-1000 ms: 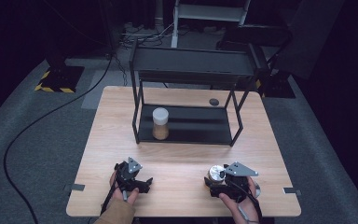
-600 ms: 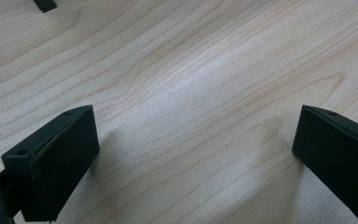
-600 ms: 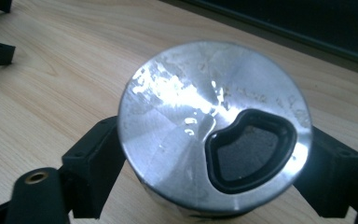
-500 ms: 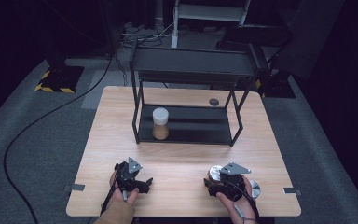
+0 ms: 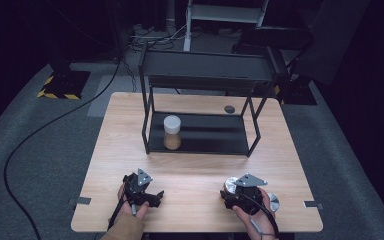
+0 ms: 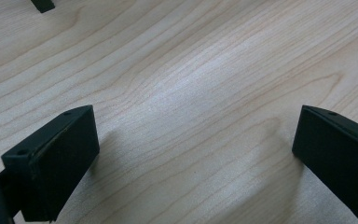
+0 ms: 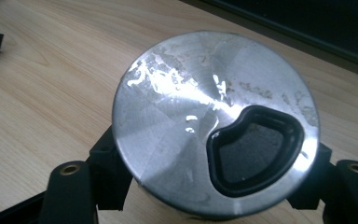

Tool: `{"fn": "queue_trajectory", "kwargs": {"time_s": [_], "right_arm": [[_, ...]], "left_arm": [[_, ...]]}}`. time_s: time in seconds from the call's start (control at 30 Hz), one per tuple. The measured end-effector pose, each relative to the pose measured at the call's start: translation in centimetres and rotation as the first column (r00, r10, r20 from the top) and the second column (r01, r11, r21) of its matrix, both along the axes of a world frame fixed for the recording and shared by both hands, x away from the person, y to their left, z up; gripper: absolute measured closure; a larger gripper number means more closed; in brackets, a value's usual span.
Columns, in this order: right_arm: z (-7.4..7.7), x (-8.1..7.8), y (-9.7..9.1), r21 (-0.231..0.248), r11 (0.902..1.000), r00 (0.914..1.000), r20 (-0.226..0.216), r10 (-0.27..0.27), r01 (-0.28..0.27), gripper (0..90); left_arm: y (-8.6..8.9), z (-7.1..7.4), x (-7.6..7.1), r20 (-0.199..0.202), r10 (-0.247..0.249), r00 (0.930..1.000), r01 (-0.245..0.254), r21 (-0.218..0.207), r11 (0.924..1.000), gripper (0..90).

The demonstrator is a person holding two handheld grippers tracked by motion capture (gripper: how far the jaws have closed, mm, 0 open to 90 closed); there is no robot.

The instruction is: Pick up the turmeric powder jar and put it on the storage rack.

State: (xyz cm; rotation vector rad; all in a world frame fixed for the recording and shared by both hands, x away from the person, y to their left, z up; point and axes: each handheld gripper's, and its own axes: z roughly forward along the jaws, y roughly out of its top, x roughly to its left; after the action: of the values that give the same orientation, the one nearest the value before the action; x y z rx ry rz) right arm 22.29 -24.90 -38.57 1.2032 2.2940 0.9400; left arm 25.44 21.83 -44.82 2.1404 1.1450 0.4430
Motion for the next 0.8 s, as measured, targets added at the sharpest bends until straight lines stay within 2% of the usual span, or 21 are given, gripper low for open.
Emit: {"fn": "queue_trajectory", "kwargs": {"time_s": [0.1, 0.37, 0.8], "right_arm": [[0.8, -0.1, -0.3, 0.010, 0.9999, 1.0000, 0.004, 0.004, -0.004, 31.5], [3.5, -0.1, -0.1, -0.014, 0.9998, 0.9994, 0.033, 0.010, -0.010, 31.5], [6.8, 1.1, 0.6, -0.025, 0.9992, 0.9983, 0.048, 0.032, -0.031, 31.5]], "left_arm": [[0.0, 0.0, 0.0, 0.001, -0.001, 1.0000, 0.001, -0.001, 1.0000, 0.3], [0.0, 0.0, 0.0, 0.002, -0.002, 1.0000, 0.002, 0.000, 1.0000, 0.3], [0.0, 0.0, 0.0, 0.000, -0.002, 1.0000, 0.002, 0.001, 1.0000, 0.3]]}}
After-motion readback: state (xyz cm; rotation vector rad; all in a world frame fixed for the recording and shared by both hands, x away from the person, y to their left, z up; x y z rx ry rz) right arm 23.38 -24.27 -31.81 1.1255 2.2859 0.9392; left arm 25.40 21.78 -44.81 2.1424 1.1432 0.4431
